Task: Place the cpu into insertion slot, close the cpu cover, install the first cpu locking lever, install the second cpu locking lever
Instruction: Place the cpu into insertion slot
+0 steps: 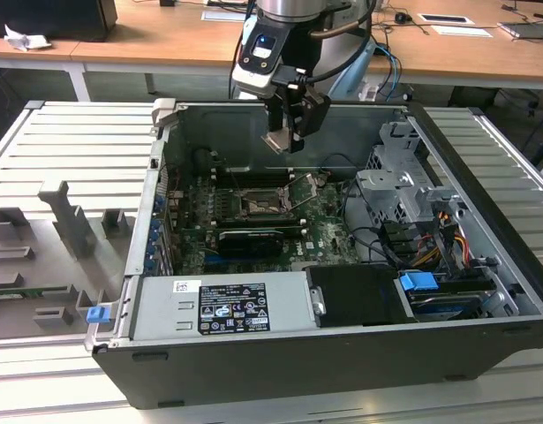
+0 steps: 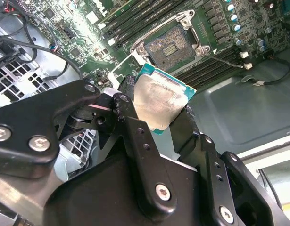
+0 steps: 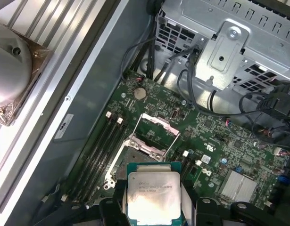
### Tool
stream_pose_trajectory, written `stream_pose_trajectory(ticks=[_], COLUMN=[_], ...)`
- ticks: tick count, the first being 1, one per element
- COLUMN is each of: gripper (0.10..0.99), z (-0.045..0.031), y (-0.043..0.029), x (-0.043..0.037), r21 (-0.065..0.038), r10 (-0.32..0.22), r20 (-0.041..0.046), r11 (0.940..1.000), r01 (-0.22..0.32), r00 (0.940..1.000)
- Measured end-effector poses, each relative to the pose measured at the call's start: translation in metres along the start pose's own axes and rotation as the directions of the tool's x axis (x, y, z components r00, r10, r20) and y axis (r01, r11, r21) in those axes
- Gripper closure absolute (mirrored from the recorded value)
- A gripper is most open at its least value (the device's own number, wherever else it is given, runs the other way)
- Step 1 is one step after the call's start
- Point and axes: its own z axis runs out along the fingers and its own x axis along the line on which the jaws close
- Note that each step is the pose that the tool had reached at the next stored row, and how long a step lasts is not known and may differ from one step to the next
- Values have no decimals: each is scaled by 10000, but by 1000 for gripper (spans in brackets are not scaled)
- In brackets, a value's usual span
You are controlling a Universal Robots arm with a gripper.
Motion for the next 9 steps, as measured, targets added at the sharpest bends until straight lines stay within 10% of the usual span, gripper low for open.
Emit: stream_pose_trajectory(ticks=[9], gripper=[545], z=[14], y=[-1], x=[0], r21=[-4], r10=[511], r20=[42], r11=[9987], r01=[-511], r00=[9987])
